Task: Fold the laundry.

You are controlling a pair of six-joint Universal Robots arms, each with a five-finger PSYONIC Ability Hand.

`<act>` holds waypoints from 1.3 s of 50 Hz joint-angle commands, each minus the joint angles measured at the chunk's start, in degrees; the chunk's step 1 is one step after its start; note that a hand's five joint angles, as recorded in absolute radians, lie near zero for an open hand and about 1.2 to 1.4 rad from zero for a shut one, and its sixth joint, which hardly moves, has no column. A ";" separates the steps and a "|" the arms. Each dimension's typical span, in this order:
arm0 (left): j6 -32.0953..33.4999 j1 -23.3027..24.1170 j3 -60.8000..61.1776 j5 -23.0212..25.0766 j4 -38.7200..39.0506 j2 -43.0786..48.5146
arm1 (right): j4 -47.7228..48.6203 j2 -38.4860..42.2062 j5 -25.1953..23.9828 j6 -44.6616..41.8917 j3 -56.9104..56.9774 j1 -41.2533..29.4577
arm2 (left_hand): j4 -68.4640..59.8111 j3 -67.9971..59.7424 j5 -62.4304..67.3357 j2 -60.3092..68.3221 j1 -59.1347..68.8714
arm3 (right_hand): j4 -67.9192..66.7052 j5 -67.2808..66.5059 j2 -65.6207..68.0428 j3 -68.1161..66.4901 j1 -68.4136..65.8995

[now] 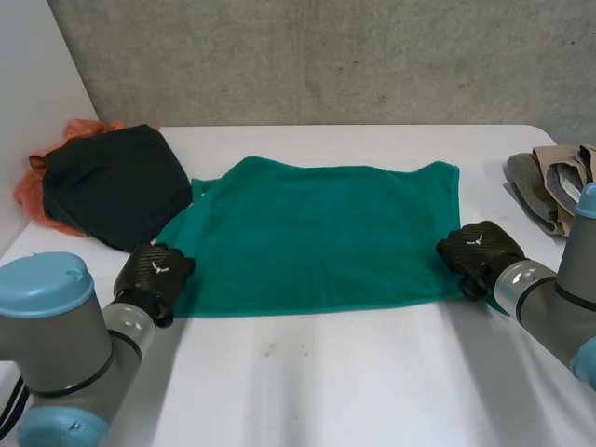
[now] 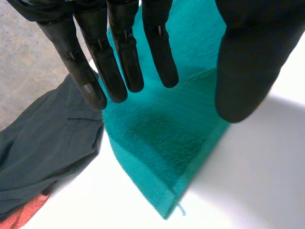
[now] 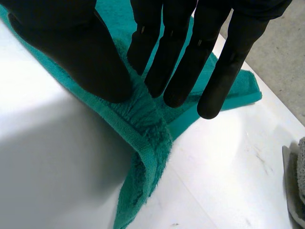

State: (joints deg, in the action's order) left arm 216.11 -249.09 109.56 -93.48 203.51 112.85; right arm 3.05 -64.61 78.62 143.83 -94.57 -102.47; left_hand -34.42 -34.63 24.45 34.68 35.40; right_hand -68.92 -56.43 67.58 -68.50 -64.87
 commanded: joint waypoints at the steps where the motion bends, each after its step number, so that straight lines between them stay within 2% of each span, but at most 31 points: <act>1: 0.63 -1.93 -3.82 0.23 3.12 4.47 | -0.06 -0.17 0.04 -0.04 -0.53 0.08 | -28.83 -28.63 28.80 28.58 27.85 | -11.08 -13.57 12.42 -11.50 -15.13; 3: 0.46 -1.93 -4.53 0.32 3.04 5.53 | -0.06 -0.78 0.04 0.04 -0.70 0.34 | -43.33 -43.13 43.30 43.08 42.35 | -11.08 -13.57 12.42 -11.50 -15.13; 4: 0.37 -2.19 -4.53 0.32 3.04 5.80 | -0.15 -1.05 0.04 0.04 -0.88 0.35 | -45.55 -45.35 45.52 45.30 44.57 | -11.08 -13.57 12.42 -11.50 -15.13; 11: 0.37 -2.98 -3.65 1.11 2.60 1.94 | -0.15 -2.63 -0.92 0.04 -2.20 1.75 | -45.58 -45.37 45.55 45.32 44.60 | -11.08 -13.57 12.42 -11.50 -15.13; 12: 0.19 -2.98 -3.39 1.46 1.90 0.89 | -0.23 -2.63 -1.10 0.04 -2.29 1.93 | -28.44 -28.24 28.42 28.19 27.47 | -11.08 -13.57 12.42 -11.50 -15.13; 14: 0.02 -2.98 -2.78 2.16 0.58 0.01 | -0.41 -2.63 -1.45 0.04 -2.29 2.19 | -3.16 -2.95 3.13 2.91 2.18 | -11.08 -13.57 12.42 -11.50 -15.13; 15: -0.16 -3.16 -2.34 2.60 -0.38 -0.43 | -0.41 -2.63 -1.80 0.04 -2.20 2.37 | 0.62 0.83 -0.65 -0.87 -1.60 | -11.08 -13.57 12.42 -11.50 -15.13; 19: -1.56 -6.14 -1.81 6.72 -5.74 -3.25 | -0.41 -2.72 -2.42 0.04 -2.11 2.89 | 3.35 3.55 -3.38 -3.60 -4.33 | -11.08 -13.57 12.42 -11.50 -15.13; 22: -2.71 -9.48 -1.98 12.52 -9.09 -3.34 | -0.41 -2.72 -2.86 0.04 -2.11 2.98 | 3.52 3.73 -3.55 -3.77 -4.50 | -11.08 -13.57 12.42 -11.50 -15.13; 23: -3.23 -10.88 -2.16 15.84 -10.31 -3.25 | -0.41 -2.72 -2.86 0.04 -2.11 2.98 | 3.52 3.73 -3.55 -3.77 -4.50 | -11.08 -13.57 12.42 -11.50 -15.13; 27: -3.50 -13.08 -3.04 21.13 -11.73 -2.38 | -0.41 -2.63 -2.86 0.04 -2.11 2.89 | 2.51 2.72 -2.54 -2.76 -3.49 | -11.08 -13.57 12.42 -11.50 -15.13; 40: -3.32 -13.71 -6.55 21.59 -11.55 5.01 | -0.41 -2.54 -2.95 -0.13 -2.20 2.81 | 1.84 2.05 -1.87 -2.09 -2.82 | -11.08 -13.57 12.42 -11.50 -15.13; 47: -3.76 -13.80 -9.10 21.50 -10.50 6.42 | -0.32 -2.54 -2.95 -0.40 -2.29 2.89 | -5.05 -4.84 5.02 4.80 4.07 | -11.08 -13.57 12.42 -11.50 -15.13; 63: -3.85 -12.57 -16.57 20.01 -9.71 11.51 | -0.32 -2.46 -3.04 -0.48 -2.73 2.89 | -6.91 -6.70 6.88 6.66 5.93 | -11.08 -13.57 12.42 -11.50 -15.13; 65: -3.85 -12.04 -17.54 19.74 -9.71 12.30 | -0.24 -2.45 -2.95 -0.48 -2.73 2.89 | -10.75 -10.54 10.72 10.50 9.77 | -11.08 -13.57 12.42 -11.50 -15.13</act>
State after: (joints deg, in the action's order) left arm 212.17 -262.13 94.79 -72.85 193.92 122.76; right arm 2.73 -67.14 75.59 143.41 -97.07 -99.58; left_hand -35.52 -35.20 24.83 35.31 34.98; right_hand -68.94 -56.43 67.57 -68.49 -64.86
